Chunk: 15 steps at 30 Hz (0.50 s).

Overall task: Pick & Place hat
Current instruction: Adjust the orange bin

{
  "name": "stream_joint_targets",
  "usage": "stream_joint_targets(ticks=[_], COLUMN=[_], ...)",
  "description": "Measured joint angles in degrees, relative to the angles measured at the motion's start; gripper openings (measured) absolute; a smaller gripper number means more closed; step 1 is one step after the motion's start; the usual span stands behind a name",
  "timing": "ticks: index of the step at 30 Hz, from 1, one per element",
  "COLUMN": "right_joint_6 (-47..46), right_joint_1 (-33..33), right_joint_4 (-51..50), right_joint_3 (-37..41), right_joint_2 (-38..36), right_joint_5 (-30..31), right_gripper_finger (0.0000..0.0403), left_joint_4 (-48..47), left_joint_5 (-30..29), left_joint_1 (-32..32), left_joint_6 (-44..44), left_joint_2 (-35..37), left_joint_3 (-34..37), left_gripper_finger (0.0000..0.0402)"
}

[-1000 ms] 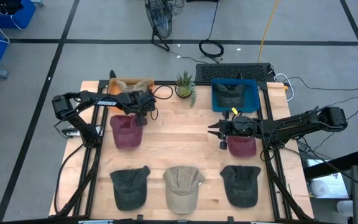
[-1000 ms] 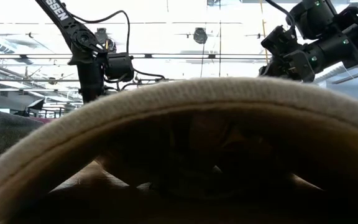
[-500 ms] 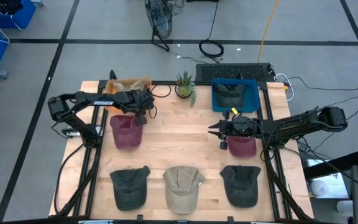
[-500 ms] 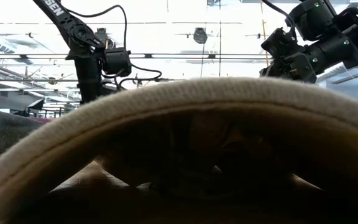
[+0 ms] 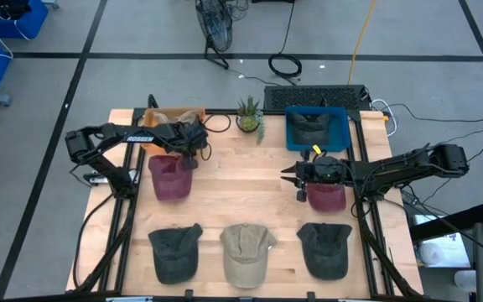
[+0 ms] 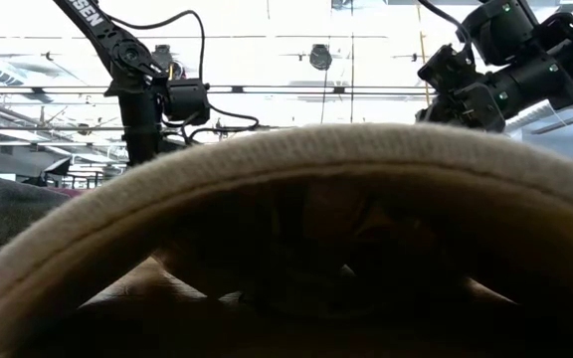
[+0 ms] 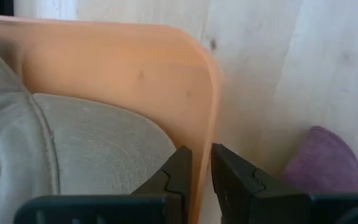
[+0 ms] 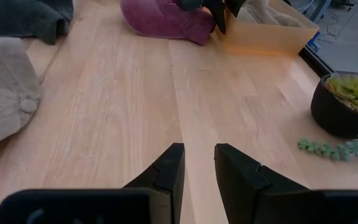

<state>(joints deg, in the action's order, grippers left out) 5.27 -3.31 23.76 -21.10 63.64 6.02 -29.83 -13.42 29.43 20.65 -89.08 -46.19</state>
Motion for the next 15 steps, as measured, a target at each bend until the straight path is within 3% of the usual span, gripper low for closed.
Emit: stream_joint_targets(ticks=[8, 15], right_joint_6=[-0.2, -0.1], right_joint_1=[0.0, 0.0], right_joint_4=[0.0, 0.0], right_joint_3=[0.0, 0.0], right_joint_2=[0.0, 0.0], right_joint_5=[-0.1, -0.1], right_gripper_finger=[0.0077, 0.0077], left_joint_4=[0.8, -0.4], left_joint_5=[-0.1, -0.1], left_joint_1=[0.0, -0.3], left_joint_6=[-3.0, -5.4], left_joint_2=[0.0, 0.0], left_joint_3=[0.0, 0.0], left_gripper_finger=[0.0072, 0.0153])
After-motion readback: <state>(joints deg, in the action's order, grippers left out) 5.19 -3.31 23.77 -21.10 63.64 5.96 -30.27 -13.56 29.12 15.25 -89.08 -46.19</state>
